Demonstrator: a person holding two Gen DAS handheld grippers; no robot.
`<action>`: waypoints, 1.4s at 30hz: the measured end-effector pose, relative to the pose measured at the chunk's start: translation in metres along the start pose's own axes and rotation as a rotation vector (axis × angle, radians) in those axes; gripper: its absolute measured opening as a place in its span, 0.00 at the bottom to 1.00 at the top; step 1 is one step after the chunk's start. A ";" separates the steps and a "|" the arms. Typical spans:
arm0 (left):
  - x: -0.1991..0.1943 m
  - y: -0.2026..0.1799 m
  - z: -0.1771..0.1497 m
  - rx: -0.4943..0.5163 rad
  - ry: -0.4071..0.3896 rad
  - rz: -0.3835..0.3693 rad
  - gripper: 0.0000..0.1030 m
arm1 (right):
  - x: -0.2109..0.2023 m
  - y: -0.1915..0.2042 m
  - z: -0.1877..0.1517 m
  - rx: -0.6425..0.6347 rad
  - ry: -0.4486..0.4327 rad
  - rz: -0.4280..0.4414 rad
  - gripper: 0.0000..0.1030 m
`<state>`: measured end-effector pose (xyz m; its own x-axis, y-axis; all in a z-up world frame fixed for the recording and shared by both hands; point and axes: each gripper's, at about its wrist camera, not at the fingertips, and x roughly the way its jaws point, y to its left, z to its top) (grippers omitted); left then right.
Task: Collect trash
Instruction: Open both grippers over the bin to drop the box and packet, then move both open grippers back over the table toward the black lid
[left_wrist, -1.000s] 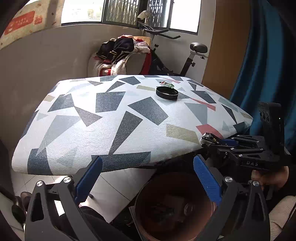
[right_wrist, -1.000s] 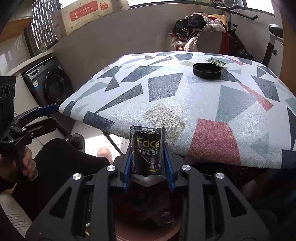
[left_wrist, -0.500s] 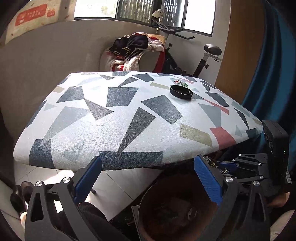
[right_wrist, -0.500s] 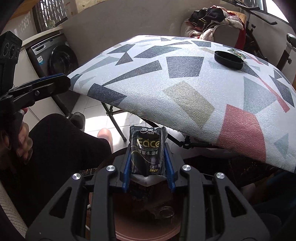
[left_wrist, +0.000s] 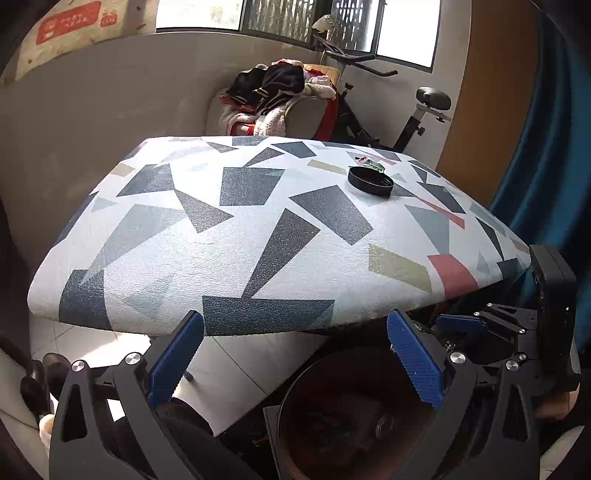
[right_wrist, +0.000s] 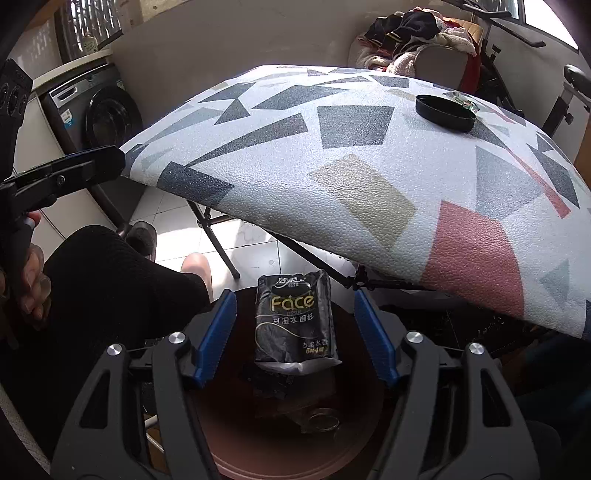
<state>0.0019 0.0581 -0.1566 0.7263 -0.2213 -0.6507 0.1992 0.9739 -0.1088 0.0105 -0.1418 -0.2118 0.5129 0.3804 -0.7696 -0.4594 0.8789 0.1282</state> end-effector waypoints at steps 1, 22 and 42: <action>0.000 0.000 0.000 0.002 0.001 0.001 0.94 | -0.002 -0.001 0.000 0.005 -0.009 -0.011 0.84; 0.007 0.005 -0.001 -0.034 0.022 0.003 0.94 | -0.007 -0.019 0.005 0.072 -0.062 -0.061 0.94; 0.014 -0.005 0.022 0.053 0.010 -0.048 0.94 | -0.031 -0.064 0.024 0.188 -0.130 -0.119 0.94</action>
<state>0.0260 0.0490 -0.1484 0.7086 -0.2672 -0.6530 0.2688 0.9580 -0.1003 0.0411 -0.2025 -0.1812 0.6500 0.2940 -0.7008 -0.2533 0.9532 0.1650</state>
